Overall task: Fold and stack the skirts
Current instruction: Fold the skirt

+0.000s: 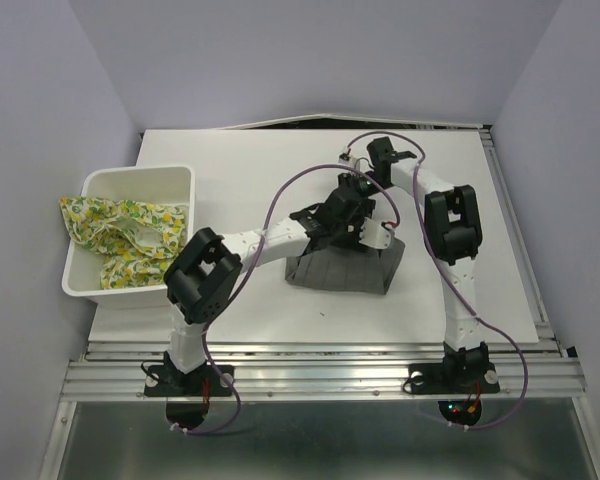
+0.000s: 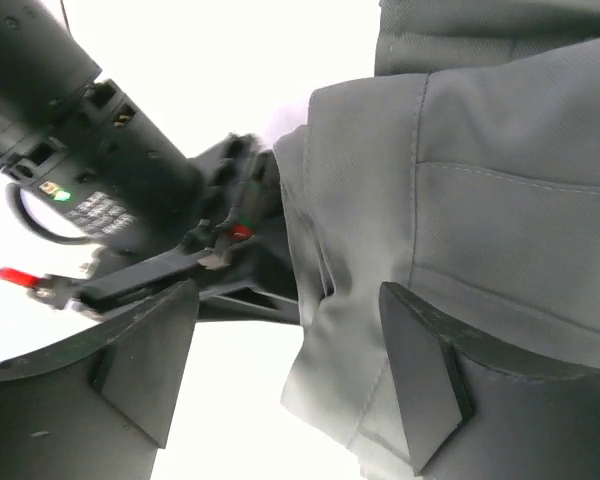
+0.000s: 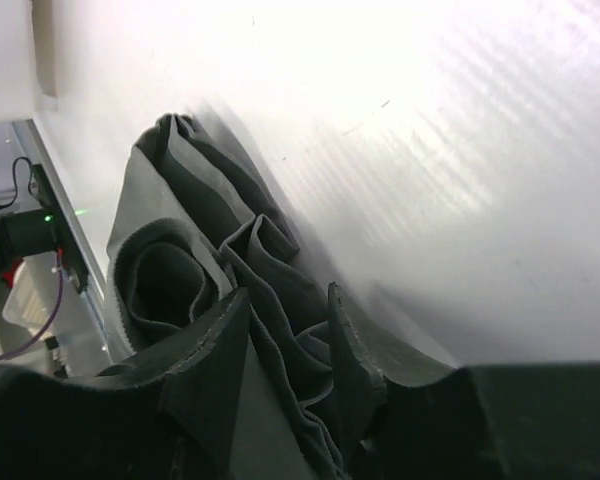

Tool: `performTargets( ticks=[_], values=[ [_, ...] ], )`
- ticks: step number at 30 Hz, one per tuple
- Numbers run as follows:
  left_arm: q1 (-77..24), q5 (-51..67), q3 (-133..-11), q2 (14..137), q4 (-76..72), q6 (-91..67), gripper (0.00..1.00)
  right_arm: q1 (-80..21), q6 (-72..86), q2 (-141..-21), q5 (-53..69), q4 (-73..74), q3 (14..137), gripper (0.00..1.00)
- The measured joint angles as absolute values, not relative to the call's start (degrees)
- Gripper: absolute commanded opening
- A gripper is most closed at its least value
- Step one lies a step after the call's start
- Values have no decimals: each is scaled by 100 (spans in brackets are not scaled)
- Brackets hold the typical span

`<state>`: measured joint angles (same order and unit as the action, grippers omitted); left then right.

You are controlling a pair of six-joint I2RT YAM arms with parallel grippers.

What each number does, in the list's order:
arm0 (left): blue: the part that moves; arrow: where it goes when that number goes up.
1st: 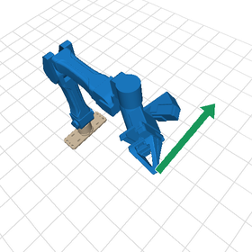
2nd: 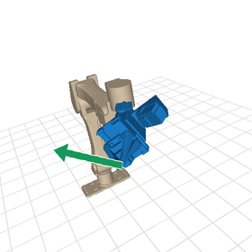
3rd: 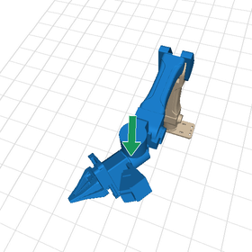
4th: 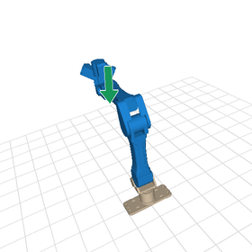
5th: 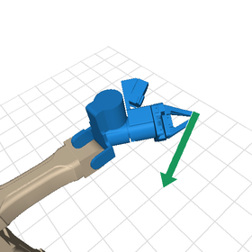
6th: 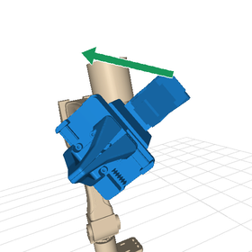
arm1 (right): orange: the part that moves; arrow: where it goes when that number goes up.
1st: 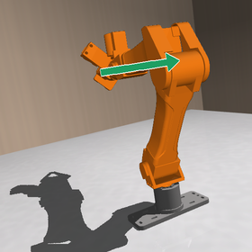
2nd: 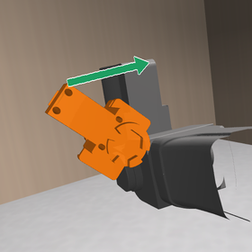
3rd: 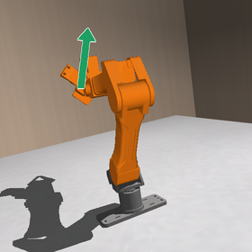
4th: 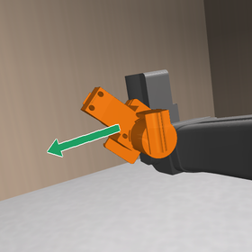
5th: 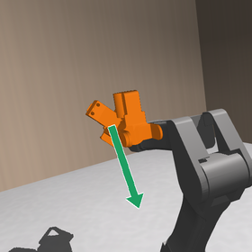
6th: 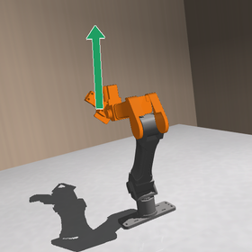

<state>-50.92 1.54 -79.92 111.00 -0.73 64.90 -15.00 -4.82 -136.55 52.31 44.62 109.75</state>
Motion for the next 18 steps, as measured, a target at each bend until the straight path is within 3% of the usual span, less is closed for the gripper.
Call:
performTargets(
  ticks=[9,10,11,18],
  values=[
    [-5166,257,-7915,10162,-38,6366,87,-1466,-272,-13657,4676,4445,11522,52],
    [-5170,281,-7909,10036,-10,6322,87,-1450,-237,-13657,4635,4456,11681,54],
    [-5170,303,-7909,9865,56,6278,99,-1426,-217,-13657,4606,4453,11863,57],
    [-5076,646,-7397,8377,777,5295,98,-1031,-145,-13109,4429,4283,11935,79]
  ],
)
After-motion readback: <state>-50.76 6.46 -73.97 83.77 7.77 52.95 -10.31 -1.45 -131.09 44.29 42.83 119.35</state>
